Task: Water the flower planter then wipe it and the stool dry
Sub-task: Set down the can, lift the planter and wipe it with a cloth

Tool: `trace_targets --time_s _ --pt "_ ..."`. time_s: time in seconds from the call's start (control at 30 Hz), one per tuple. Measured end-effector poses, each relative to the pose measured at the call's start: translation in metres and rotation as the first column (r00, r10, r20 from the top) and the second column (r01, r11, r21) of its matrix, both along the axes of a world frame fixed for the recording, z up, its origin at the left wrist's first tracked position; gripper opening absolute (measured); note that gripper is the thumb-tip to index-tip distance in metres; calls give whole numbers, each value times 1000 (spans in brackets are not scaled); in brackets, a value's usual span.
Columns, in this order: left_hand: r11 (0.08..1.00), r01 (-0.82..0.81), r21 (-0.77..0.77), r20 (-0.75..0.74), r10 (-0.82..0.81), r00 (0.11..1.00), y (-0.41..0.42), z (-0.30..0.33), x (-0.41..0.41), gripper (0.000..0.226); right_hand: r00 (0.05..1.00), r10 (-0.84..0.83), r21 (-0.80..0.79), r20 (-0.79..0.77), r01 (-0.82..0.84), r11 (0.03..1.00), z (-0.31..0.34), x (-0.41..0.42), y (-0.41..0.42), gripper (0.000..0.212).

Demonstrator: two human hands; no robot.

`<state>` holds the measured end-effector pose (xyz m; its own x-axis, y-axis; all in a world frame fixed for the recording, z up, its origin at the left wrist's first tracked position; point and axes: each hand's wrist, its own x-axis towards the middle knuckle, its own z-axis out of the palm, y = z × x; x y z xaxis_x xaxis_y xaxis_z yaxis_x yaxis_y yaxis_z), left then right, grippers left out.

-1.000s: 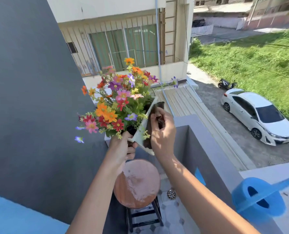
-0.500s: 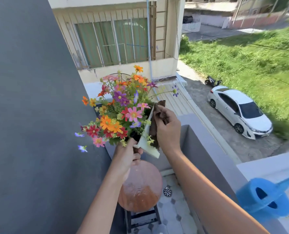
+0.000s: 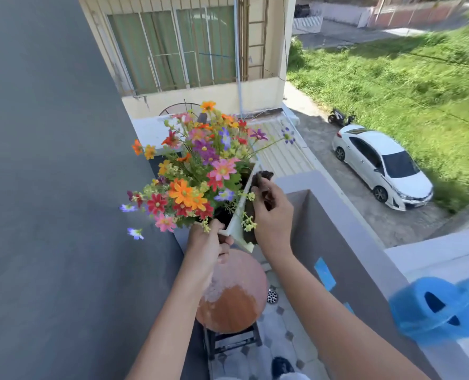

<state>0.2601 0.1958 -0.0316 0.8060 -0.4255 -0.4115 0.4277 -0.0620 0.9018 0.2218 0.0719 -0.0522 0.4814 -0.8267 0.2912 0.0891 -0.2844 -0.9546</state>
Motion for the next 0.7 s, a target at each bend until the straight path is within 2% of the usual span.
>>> trace_targets --time_s 0.07,0.17,0.23,0.33,0.4,0.53,0.7 --pt "999 32 21 37 -33 999 2 0 1 10 999 -2 8 -50 2 1000 -15 1 -9 22" --pt "998 -9 62 38 7 999 0 -6 4 18 992 -10 141 -125 27 990 -33 3 -18 24" --pt "994 -40 99 20 38 999 -3 -16 8 15 992 22 193 -123 2 981 -41 7 -18 21" --pt "989 -98 113 -42 103 994 -10 -38 14 8 990 106 162 -92 -90 983 -55 18 -14 14" --pt "988 -102 112 -66 109 992 -14 -52 19 10 989 110 147 -98 -95 985 -71 27 -18 19" --pt "980 -82 181 -97 100 990 -15 -85 40 18 941 151 164 -302 -104 981 -135 39 -40 26" --pt "967 -187 174 -131 211 969 -6 -119 70 8 746 285 162 -601 -235 958 -214 30 -33 15"
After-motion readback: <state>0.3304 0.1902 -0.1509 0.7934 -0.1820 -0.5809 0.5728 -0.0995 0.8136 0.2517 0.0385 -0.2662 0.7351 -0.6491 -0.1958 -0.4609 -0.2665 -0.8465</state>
